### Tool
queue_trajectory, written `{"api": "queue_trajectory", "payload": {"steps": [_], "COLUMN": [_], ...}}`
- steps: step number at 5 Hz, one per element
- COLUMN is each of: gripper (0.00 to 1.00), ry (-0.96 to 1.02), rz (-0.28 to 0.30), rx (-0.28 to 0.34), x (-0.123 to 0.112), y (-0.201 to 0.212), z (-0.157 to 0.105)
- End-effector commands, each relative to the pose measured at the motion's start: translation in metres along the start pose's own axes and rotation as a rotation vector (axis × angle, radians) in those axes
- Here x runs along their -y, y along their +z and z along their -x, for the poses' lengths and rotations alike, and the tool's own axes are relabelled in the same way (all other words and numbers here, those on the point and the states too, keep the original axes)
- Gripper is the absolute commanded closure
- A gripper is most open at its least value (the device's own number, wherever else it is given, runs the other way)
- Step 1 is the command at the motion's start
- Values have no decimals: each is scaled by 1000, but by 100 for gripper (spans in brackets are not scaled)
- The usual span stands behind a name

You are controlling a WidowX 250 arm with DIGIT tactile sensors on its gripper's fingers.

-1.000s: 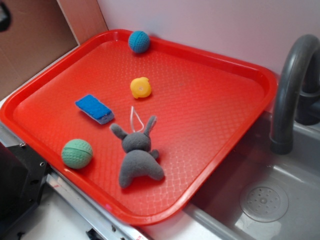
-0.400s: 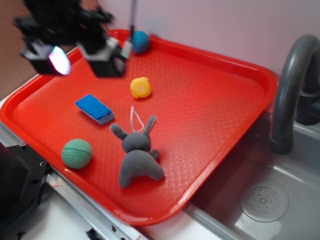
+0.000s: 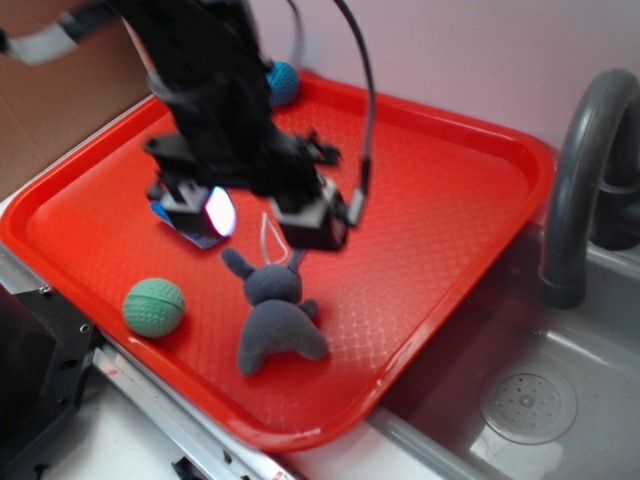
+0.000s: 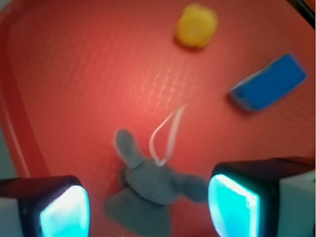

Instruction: Grab the gray animal.

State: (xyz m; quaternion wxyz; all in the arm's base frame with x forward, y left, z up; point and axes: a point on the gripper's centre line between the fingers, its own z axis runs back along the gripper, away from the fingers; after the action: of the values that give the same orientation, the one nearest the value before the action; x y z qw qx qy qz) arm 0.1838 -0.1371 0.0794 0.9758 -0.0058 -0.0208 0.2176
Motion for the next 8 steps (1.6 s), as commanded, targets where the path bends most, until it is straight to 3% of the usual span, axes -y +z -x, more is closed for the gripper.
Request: {"api": "queue_trajectory", "payload": {"steps": [1, 2, 3, 4, 5, 6, 7, 8], "gripper": [0, 0, 21, 100, 100, 100, 100, 100], "ry": [12, 1, 36, 36, 43, 50, -19, -155], "rz": [-113, -137, -146, -148, -154, -119, -28, 124], "rx": [-34, -75, -85, -71, -67, -51, -37, -11], "x": [-1, -6, -9, -10, -10, -12, -23, -40], "y": [-33, -47, -57, -58, -57, -37, 12, 47], "z": [13, 16, 15, 17, 18, 10, -15, -39]}}
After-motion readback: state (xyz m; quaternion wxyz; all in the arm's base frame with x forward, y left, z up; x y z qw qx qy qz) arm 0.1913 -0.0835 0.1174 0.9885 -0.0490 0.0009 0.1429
